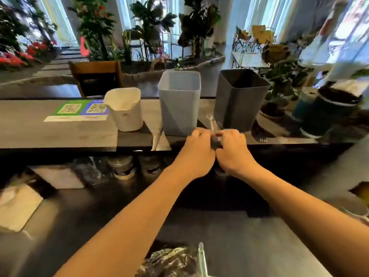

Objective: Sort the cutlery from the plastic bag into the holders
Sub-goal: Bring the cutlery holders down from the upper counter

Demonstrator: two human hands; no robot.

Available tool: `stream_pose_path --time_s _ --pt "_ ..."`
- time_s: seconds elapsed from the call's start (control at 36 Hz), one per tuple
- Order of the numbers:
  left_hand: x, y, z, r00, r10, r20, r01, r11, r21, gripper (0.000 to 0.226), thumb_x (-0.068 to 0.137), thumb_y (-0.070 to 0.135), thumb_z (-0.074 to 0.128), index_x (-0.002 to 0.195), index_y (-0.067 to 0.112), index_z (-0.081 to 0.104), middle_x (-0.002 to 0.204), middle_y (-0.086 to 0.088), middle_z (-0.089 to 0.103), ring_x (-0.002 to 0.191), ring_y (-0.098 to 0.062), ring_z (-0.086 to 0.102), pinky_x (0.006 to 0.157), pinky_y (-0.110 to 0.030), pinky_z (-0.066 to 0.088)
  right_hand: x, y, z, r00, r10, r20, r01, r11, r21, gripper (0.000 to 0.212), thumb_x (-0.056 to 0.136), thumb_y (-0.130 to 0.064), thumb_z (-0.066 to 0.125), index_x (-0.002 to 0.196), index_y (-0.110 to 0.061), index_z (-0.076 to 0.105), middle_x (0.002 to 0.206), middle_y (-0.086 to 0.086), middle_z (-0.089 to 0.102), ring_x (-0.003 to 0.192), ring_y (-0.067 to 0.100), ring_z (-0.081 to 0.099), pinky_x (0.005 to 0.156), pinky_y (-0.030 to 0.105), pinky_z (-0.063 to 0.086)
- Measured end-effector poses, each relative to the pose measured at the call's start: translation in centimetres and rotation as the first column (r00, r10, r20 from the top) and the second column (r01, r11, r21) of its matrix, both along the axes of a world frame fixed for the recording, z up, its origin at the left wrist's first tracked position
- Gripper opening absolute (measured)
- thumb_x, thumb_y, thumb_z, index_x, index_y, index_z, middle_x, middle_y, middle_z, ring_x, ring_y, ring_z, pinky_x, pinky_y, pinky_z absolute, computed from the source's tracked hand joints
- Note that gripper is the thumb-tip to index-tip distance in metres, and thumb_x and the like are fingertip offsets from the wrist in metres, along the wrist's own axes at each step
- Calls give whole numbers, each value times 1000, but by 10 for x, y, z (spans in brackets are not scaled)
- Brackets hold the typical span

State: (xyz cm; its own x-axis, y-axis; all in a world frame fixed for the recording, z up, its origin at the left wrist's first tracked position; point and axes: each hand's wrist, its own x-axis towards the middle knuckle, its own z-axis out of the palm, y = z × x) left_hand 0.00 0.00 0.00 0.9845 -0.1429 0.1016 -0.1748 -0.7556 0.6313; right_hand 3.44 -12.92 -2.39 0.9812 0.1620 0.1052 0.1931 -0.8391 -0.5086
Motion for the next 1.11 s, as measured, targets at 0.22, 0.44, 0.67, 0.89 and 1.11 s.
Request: stream_pose_path --time_s 0.22,0.44,0.67,0.89,1.11 --pt "71 -44 -16 988 137 -68 -106 936 335 69 96 16 59 153 25 21 156 -10 22 140 -31 27 108 -49 38 14 -18 -3 998 6 -55 -8 1000 -29 76 91 -15 65 154 -19 24 138 11 56 124 32 54 98 43 44" --pt "104 -59 -25 979 201 -22 -166 863 478 28 96 16 52 122 8 60 125 -12 55 117 -32 52 84 -38 41 28 -36 13 957 -49 -285 135 947 290 67 93 6 51 153 -18 33 147 1 51 136 21 46 103 30 41" --pt "112 -60 4 943 269 -199 -118 824 554 33 95 12 63 127 12 58 111 -11 55 102 -27 55 77 -40 45 21 -40 21 942 18 -334 88 950 299 63 94 5 49 149 -24 41 147 -3 52 135 18 48 93 26 42" --pt "104 -46 0 951 307 -45 -238 813 532 21 99 13 57 119 10 61 97 -9 53 92 -24 57 84 -32 54 16 -39 29 940 73 -333 45 942 333 52 100 -5 48 149 -21 41 147 -4 52 129 14 51 93 25 43" --pt "84 -48 12 966 256 -30 -241 939 246 30 95 16 67 123 14 58 115 -9 60 98 -19 59 90 -31 55 20 -33 34 933 2 -359 147 910 387 43 104 -21 49 147 -20 45 136 -1 59 113 14 59 90 29 51"
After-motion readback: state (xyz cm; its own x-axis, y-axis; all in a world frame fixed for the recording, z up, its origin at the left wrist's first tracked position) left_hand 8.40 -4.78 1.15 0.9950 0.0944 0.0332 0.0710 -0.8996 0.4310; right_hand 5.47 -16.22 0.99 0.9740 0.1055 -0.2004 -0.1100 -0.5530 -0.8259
